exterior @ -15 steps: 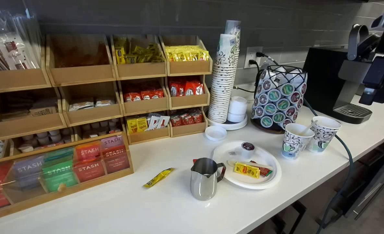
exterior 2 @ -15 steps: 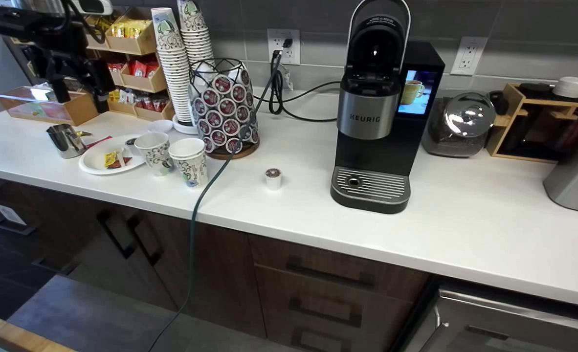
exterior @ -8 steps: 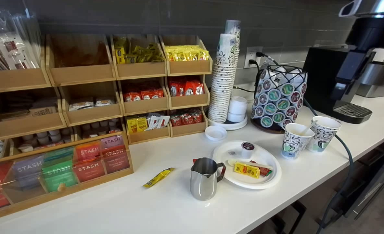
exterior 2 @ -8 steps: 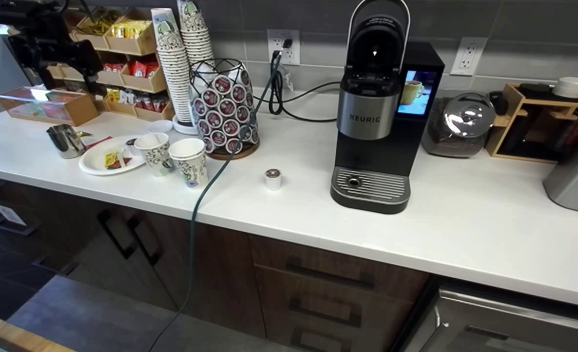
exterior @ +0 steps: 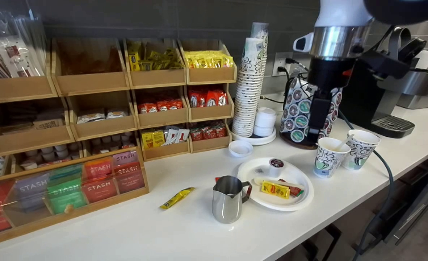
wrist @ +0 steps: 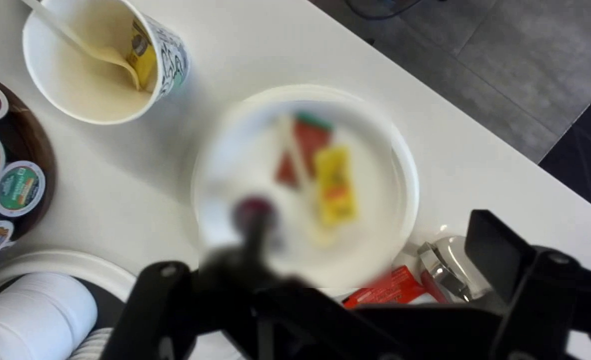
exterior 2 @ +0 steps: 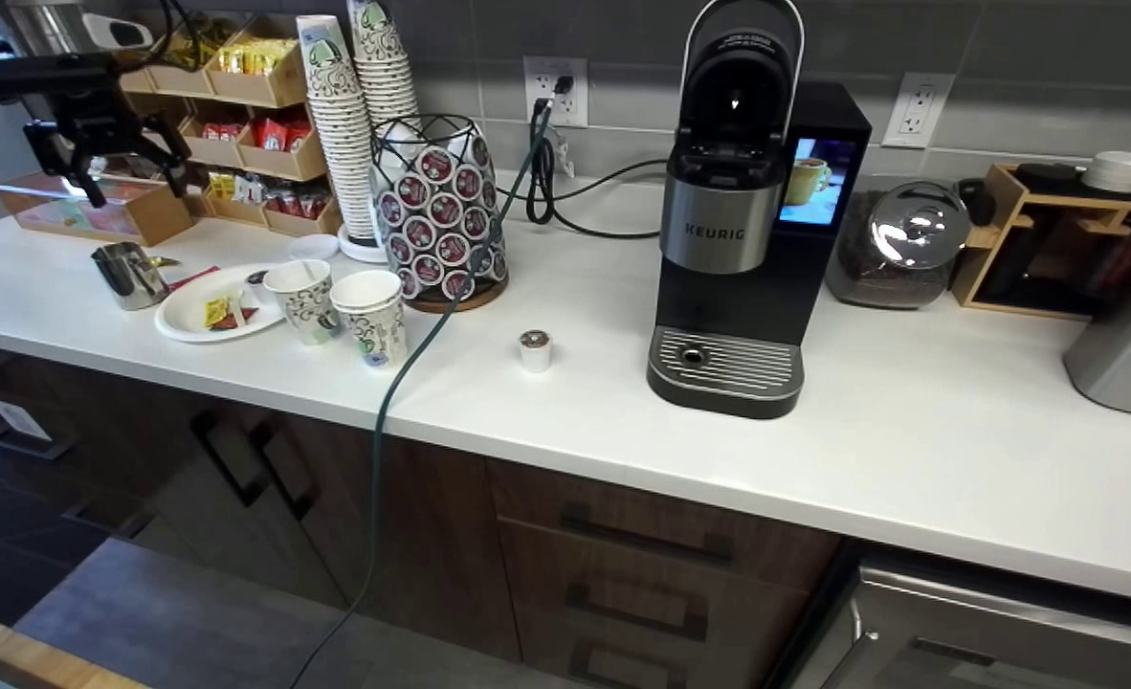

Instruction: Put the white spoon in the coffee cup on the right

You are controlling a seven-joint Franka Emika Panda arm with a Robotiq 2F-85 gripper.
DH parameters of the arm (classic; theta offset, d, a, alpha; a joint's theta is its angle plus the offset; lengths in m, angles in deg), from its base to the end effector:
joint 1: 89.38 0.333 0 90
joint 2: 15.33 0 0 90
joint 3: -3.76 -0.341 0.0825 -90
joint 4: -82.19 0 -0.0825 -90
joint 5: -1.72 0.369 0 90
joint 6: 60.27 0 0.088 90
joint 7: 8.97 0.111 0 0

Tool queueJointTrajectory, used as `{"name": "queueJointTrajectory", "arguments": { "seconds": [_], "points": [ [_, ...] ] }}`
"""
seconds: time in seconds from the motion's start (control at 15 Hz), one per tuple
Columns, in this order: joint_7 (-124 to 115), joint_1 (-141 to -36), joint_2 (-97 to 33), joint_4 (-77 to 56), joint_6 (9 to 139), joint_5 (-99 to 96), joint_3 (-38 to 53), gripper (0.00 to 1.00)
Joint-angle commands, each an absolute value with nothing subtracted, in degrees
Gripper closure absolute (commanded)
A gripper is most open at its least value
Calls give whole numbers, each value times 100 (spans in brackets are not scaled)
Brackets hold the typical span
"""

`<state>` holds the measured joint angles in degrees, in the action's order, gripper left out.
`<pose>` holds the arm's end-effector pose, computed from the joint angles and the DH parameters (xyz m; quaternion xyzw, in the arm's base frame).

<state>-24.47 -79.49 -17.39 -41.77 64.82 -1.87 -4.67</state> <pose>0.5021 0.1631 0.4084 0.9510 0.3081 -0.0073 0.0230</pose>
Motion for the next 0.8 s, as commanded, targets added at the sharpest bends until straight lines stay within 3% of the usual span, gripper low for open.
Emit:
{"name": "queueJointTrajectory", "arguments": {
  "seconds": [0.0, 0.27, 0.73],
  "points": [
    [-2510, -7997, -1973, -4072, 6460, -239, -507, 0],
    [-2616, -8033, -2408, -3848, 6451, -291, -510, 0],
    [-2684, -8122, -3077, -4288, 7992, 165, -560, 0]
  ]
}}
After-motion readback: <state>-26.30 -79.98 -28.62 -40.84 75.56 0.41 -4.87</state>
